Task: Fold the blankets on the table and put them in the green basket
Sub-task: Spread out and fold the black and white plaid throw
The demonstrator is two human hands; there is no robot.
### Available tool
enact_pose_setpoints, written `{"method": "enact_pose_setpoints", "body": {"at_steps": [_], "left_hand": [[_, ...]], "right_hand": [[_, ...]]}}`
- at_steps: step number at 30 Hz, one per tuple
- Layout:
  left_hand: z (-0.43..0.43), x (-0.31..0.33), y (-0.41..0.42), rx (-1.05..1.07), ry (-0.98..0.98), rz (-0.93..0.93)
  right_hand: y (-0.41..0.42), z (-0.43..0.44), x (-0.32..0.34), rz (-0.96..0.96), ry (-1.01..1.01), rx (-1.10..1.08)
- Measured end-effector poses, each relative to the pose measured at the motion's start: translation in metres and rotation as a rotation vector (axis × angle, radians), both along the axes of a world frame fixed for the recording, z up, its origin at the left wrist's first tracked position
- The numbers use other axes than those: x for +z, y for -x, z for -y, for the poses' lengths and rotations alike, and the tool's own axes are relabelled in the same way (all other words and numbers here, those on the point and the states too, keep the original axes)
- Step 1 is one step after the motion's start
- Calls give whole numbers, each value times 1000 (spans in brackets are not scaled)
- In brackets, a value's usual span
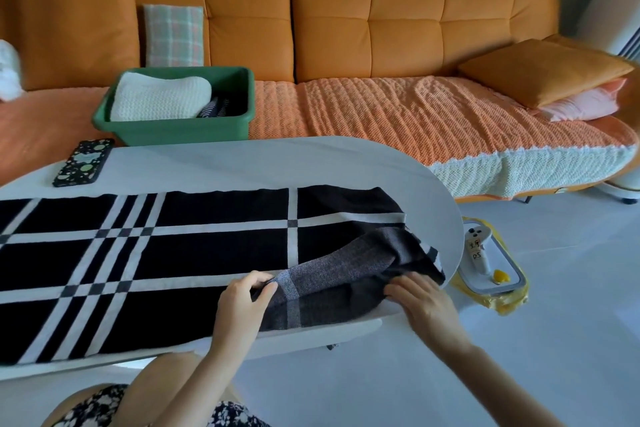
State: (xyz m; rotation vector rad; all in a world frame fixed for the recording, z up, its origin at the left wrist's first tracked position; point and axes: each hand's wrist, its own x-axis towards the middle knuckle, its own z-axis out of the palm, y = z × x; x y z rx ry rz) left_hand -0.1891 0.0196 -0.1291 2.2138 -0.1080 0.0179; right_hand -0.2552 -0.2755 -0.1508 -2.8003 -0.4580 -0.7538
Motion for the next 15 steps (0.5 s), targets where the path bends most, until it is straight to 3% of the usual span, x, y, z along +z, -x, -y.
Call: {"method": "enact_pose_setpoints", "body": {"at_steps": [4, 9, 12, 15], "left_hand": [[2, 0, 2, -36, 14, 4], [13, 9, 7, -70, -39, -59], [14, 18, 1, -92, -87, -139], [16, 20, -11, -128, -130, -89]], "right_hand": [[13, 42, 7, 11, 119, 29], [25, 27, 2, -52, 122, 82], [28, 11, 22, 36, -24, 56], [5, 20, 45, 72, -335, -271]]}}
